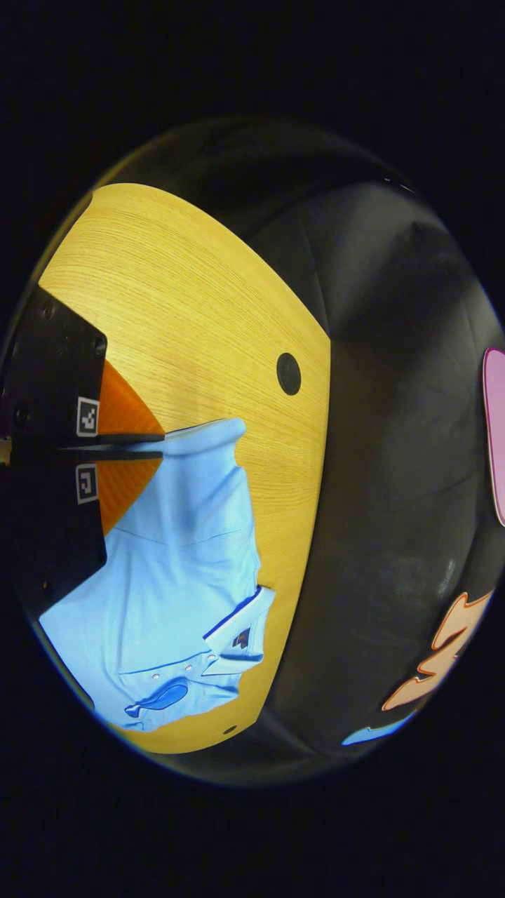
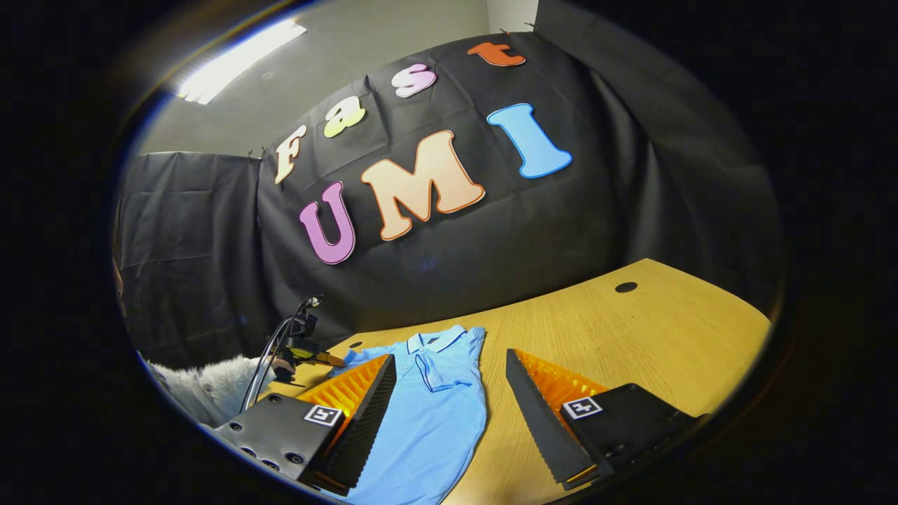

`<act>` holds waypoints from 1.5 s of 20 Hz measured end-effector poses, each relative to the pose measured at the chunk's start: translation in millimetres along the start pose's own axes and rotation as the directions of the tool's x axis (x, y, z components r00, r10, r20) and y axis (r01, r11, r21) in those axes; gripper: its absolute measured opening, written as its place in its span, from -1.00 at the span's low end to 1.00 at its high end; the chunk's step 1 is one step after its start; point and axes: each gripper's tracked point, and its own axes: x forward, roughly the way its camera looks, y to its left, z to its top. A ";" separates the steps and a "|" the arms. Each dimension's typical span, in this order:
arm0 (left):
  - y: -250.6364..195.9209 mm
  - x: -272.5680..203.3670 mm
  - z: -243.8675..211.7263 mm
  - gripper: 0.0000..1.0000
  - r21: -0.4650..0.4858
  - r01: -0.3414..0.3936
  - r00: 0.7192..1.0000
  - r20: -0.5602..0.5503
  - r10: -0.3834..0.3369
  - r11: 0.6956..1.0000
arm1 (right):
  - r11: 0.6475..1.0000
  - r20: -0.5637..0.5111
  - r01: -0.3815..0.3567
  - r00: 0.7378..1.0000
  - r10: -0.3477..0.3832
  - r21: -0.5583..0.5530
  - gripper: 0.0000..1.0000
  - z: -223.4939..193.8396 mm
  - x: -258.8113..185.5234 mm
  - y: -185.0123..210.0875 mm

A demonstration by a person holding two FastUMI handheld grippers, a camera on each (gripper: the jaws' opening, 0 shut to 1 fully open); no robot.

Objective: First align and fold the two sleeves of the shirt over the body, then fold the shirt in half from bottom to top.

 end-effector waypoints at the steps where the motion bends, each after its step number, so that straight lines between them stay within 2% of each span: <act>1: -0.2 -0.5 0.5 -1.00 0.007 -0.005 1.000 -0.006 0.005 1.000 | 1.000 0.001 0.002 1.000 -0.002 -0.003 0.95 0.5 -0.2 -0.3; 3: -0.3 -5.2 1.4 -1.00 0.027 -0.025 1.000 -0.018 0.025 0.999 | 1.000 0.002 0.007 1.000 -0.007 -0.007 0.95 0.8 0.2 -1.2; 6: -18.1 -14.4 19.1 -1.00 0.045 -0.013 1.000 0.020 0.012 0.999 | 1.000 -0.006 0.009 1.000 -0.009 -0.010 0.95 -2.3 0.2 -1.7; 9: -49.4 -25.0 36.7 -1.00 0.093 0.026 0.997 0.064 -0.032 0.995 | 1.000 -0.010 0.013 1.000 -0.013 -0.014 0.95 -2.8 1.8 -2.6; 11: -80.2 -33.4 40.0 -1.00 0.126 0.081 0.993 0.074 -0.090 0.989 | 1.000 -0.008 0.007 1.000 -0.007 -0.013 0.95 -3.5 0.2 -1.9; 15: -149.7 -42.3 31.0 -1.00 0.246 0.186 0.975 0.075 -0.210 0.951 | 0.999 -0.014 0.011 1.000 -0.012 -0.036 0.95 -8.3 0.2 -4.2; 18: -182.6 -45.1 18.1 -1.00 0.324 0.217 0.968 0.051 -0.246 0.921 | 0.999 -0.027 0.007 1.000 -0.008 -0.046 0.95 -14.3 0.8 -2.0; 21: -206.5 -53.0 7.4 -0.94 0.360 0.267 0.955 0.023 -0.294 0.894 | 0.998 -0.036 0.000 0.999 -0.003 -0.058 0.95 -18.1 0.9 2.3; 23: -221.3 -67.6 3.0 -0.82 0.347 0.321 0.939 0.005 -0.344 0.881 | 0.998 -0.041 -0.004 0.999 0.001 -0.068 0.95 -20.2 1.0 6.4; 26: -224.8 -92.2 -6.1 1.00 0.302 0.362 0.924 0.013 -0.383 0.882 | 0.995 -0.049 -0.009 0.999 0.004 -0.095 0.95 -25.2 -3.4 14.1; 28: -214.2 -114.1 -14.0 0.88 0.298 0.359 0.921 0.037 -0.387 0.884 | 0.992 -0.059 -0.009 0.998 0.001 -0.127 0.95 -29.5 -8.2 19.4; 30: -200.7 -137.3 -28.0 0.87 0.303 0.347 0.924 0.049 -0.378 0.887 | 0.988 -0.078 -0.017 0.997 0.005 -0.153 0.95 -36.9 -16.9 26.1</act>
